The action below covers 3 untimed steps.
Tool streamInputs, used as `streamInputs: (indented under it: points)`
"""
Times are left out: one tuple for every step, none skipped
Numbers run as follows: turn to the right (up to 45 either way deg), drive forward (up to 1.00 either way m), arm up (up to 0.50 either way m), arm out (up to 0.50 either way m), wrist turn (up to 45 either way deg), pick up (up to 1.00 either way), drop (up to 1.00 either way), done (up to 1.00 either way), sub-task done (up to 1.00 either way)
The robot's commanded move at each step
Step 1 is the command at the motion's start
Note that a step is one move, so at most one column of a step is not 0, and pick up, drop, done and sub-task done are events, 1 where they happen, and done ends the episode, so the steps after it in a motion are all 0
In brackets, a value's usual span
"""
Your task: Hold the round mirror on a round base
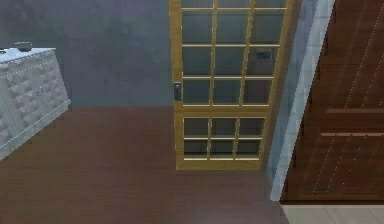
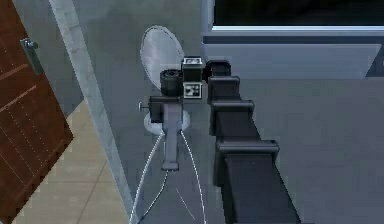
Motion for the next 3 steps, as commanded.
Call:
streamInputs:
  points:
    - [0.0,0.00,0.00,0.00,45.0,0.00,0.00,0.00,0.00]
    - [0.0,0.00,0.00,0.00,45.0,0.00,0.00,0.00,0.00]
    - [0.0,0.00,0.00,0.00,45.0,0.00,0.00,0.00,0.00]
